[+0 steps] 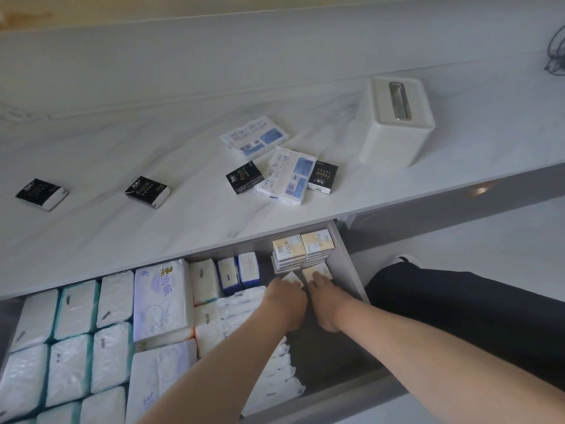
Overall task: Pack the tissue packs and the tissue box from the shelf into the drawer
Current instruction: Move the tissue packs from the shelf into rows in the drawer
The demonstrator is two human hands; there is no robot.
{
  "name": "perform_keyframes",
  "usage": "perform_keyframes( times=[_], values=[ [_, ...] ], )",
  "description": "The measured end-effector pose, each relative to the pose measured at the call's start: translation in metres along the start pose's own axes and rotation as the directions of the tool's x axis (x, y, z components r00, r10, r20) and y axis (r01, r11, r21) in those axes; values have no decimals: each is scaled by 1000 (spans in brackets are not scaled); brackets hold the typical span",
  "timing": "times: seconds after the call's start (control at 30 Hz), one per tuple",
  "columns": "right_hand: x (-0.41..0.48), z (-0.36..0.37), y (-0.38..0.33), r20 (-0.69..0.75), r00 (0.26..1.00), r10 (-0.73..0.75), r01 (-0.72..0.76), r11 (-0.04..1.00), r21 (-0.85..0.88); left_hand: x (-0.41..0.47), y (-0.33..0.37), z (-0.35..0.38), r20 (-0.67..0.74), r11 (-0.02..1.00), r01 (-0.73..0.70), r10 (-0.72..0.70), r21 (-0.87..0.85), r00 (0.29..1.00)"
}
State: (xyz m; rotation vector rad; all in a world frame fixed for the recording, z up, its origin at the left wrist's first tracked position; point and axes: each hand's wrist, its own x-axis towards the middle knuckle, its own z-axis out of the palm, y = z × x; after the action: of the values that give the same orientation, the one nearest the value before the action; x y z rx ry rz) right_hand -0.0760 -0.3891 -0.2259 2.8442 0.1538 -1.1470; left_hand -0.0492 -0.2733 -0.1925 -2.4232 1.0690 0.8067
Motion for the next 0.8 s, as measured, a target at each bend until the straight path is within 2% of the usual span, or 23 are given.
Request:
perform_keyframes(
  times=[0.1, 0.2, 0.27, 0.33, 0.4, 0.5, 0.63, 0.7, 0.8],
  values=[
    [0, 2, -2, -24, 1000, 9, -9, 1000, 10, 0, -2, 3, 30, 995, 41, -44, 96, 999],
    [-2, 2, -4, -114, 993, -17, 15, 1000, -13, 5, 0, 6, 113, 996, 60, -67, 65, 991],
    [-3, 2, -3, -180, 978, -101, 89, 993, -78, 9, 0, 7, 120, 996, 72, -77, 44, 990],
    [-3, 1, -1, -160, 970, -183, 162, 977, -136, 12, -3, 7, 124, 997, 80, -80, 11, 989],
    [-3, 1, -1, -79, 979, -188, 171, 968, -183, 13, -6, 9, 107, 997, 75, -73, -15, 992],
    [-3, -2, -2, -5, 985, -173, 170, 971, -170, 10, -12, 8, -6, 999, 41, -41, -7, 999],
    [-12, -24, -2, -5, 983, -186, 186, 982, -25, -5, -21, -1, -138, 999, 21, -26, -39, 990],
    [-17, -37, 1, -41, 986, -159, 161, 986, 50, -17, -29, -9, -231, 996, 26, -46, -87, 972],
    [-36, -64, 6, -181, 973, -141, 165, 979, 123, -40, -44, -23, -353, 967, 28, -120, -255, 928]
  ],
)
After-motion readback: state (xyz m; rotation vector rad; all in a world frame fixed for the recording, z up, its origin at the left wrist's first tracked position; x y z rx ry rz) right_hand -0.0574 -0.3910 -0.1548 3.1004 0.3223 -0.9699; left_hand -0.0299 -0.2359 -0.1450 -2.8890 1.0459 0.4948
